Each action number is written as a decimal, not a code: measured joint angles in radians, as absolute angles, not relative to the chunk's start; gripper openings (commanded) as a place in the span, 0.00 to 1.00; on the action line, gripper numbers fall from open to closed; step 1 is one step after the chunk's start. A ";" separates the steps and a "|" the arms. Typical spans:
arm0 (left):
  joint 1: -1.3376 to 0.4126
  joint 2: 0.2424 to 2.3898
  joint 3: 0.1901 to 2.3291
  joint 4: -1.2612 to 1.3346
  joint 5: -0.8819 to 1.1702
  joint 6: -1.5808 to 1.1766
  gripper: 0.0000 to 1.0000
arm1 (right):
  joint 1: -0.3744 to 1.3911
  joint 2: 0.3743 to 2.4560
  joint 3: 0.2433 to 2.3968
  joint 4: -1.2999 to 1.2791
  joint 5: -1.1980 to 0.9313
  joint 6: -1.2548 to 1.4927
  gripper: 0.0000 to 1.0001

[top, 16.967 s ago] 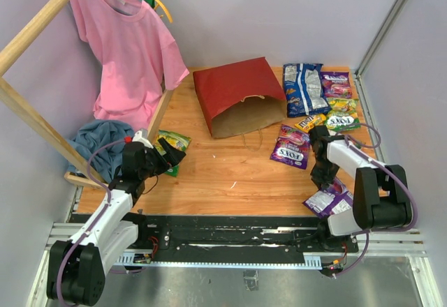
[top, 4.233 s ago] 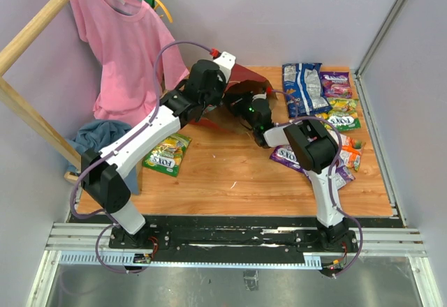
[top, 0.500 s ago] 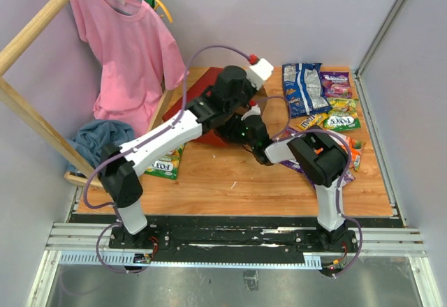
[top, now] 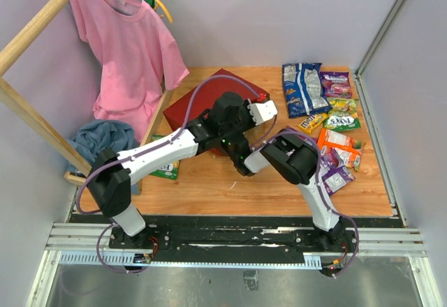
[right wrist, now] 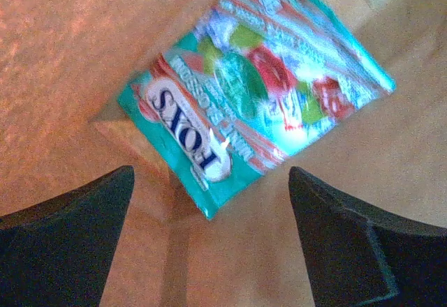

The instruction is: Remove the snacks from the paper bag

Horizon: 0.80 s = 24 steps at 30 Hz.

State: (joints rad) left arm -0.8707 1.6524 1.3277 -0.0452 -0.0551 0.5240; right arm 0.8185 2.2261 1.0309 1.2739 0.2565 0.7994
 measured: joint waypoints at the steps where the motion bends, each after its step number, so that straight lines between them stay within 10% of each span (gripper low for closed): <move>1: -0.867 1.630 1.317 -0.039 -0.036 0.549 0.00 | 0.823 2.239 1.055 1.295 0.277 0.784 0.99; 13: -0.659 1.613 1.434 -0.041 0.292 0.538 0.00 | 0.892 2.390 1.333 1.460 0.506 0.529 0.99; 24: -0.650 1.590 1.365 -0.069 0.377 0.522 0.00 | 0.638 2.320 1.091 1.419 0.248 0.563 0.99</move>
